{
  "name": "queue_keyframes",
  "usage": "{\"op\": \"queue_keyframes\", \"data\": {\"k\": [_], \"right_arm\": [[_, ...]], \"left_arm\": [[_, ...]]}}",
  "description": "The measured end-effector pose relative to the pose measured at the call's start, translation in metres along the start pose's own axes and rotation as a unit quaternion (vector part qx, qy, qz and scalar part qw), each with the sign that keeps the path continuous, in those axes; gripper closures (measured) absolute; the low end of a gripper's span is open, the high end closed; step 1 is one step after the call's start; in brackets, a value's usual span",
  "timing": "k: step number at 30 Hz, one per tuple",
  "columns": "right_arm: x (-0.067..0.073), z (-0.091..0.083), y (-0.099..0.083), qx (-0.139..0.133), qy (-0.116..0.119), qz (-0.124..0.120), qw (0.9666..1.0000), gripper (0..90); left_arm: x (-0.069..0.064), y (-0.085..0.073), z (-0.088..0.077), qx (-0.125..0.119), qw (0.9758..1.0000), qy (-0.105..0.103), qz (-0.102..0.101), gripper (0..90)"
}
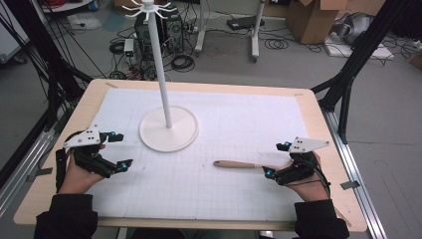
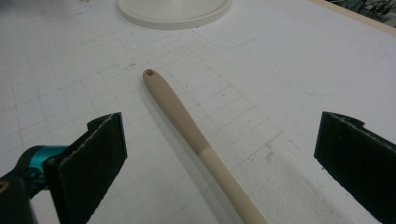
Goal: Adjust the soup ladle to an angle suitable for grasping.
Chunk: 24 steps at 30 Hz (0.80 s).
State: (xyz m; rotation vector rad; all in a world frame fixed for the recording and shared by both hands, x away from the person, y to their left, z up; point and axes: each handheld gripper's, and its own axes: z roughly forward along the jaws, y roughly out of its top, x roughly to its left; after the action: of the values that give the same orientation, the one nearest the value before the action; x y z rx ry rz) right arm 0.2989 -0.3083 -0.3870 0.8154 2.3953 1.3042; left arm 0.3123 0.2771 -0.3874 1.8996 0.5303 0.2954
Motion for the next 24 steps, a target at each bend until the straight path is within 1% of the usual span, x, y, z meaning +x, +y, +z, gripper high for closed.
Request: {"op": "queue_keyframes", "data": {"k": [5,8,11,14,15,19,24], "right_arm": [[-0.0004,0.0002,-0.0006,0.0,-0.001,0.003,1.0,0.9],[0.0004,0.001,-0.0005,0.002,-0.001,0.0,1.0,0.9],[0.0007,0.0021,-0.0007,0.009,-0.002,0.001,1.0,0.9],[-0.0001,0.0019,-0.0006,0.006,-0.003,0.001,1.0,0.9],[-0.0004,0.0012,-0.001,0.007,-0.004,0.005,1.0,0.9],[-0.0013,0.0014,-0.0009,0.007,-0.005,0.003,1.0,0.9],[-0.0002,0.0033,-0.0008,0.012,-0.002,0.002,0.9999,0.9]], "left_arm": [[-0.0007,0.0002,0.0002,-0.004,1.0,-0.002,0.003,1.7],[-0.0015,0.0008,0.0012,-0.003,1.0,-0.005,0.005,1.7],[-0.0022,0.0013,0.001,-0.008,0.9999,-0.009,0.005,1.7],[-0.0026,0.0014,0.0017,-0.01,0.9999,-0.011,0.006,1.7],[-0.0026,0.0014,0.0022,-0.012,0.9998,-0.012,0.004,1.7],[-0.0033,0.0014,0.0018,-0.012,0.9998,-0.013,0.006,1.7],[-0.0041,0.001,0.002,-0.008,0.9999,-0.011,0.007,1.7]]}}
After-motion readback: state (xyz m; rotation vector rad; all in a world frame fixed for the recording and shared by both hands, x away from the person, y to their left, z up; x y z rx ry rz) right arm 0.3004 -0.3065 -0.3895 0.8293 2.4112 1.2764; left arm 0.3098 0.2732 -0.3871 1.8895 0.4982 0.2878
